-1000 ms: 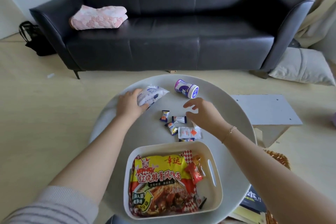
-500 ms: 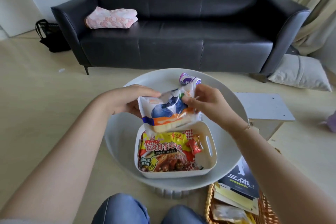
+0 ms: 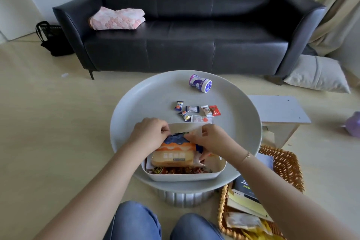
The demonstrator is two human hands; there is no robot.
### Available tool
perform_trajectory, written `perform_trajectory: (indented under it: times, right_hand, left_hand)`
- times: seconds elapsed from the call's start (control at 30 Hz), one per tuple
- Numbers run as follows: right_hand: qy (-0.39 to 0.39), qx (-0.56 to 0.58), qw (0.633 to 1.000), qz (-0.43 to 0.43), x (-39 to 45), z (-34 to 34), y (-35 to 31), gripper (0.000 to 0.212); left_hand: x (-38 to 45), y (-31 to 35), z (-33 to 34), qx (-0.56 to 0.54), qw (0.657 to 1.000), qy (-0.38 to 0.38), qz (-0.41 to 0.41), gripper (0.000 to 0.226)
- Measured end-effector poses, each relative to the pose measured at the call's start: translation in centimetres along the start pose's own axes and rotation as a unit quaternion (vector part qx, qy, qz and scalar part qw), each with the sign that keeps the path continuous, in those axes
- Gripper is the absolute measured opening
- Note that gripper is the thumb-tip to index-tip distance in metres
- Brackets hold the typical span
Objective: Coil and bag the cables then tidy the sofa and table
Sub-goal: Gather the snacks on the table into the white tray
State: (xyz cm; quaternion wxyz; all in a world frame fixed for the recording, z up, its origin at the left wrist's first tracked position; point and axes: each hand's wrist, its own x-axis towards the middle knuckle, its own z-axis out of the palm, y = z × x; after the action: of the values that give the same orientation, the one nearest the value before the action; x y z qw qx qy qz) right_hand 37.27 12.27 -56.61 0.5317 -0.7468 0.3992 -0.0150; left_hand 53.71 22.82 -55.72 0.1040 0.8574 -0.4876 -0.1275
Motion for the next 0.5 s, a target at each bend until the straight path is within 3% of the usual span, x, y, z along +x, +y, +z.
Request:
perform_trajectory:
  times: [0.07,0.13,0.27,0.33,0.4,0.5]
  right_hand:
    - [-0.005,-0.04,0.999,0.012,0.3,-1.0,0.0,0.041]
    - [0.06,-0.075,0.995,0.002,0.9,-2.9,0.1,0.049]
    - [0.201,-0.095,0.973,-0.059,3.3,-7.6,0.8,0.021]
    - [0.202,-0.193,0.958,-0.062,5.4,-8.9,1.4,0.018]
    - [0.175,-0.273,0.944,-0.056,7.7,-9.2,2.0,0.034]
    - [0.149,-0.294,0.943,-0.039,10.1,-8.1,2.3,0.047]
  left_hand:
    - [0.4,0.4,-0.3,0.035,0.999,-0.006,-0.006,0.009]
    - [0.9,1.1,-1.0,0.056,0.998,0.002,-0.014,0.009]
    - [4.8,2.3,-2.1,-0.009,0.999,0.05,-0.001,0.008]
    - [8.1,3.0,-1.9,-0.017,1.0,0.023,0.01,0.013]
    - [11.4,3.7,-1.1,0.009,0.999,-0.02,0.027,0.034]
    - [14.7,4.3,0.9,0.047,0.991,-0.114,0.051,0.062]
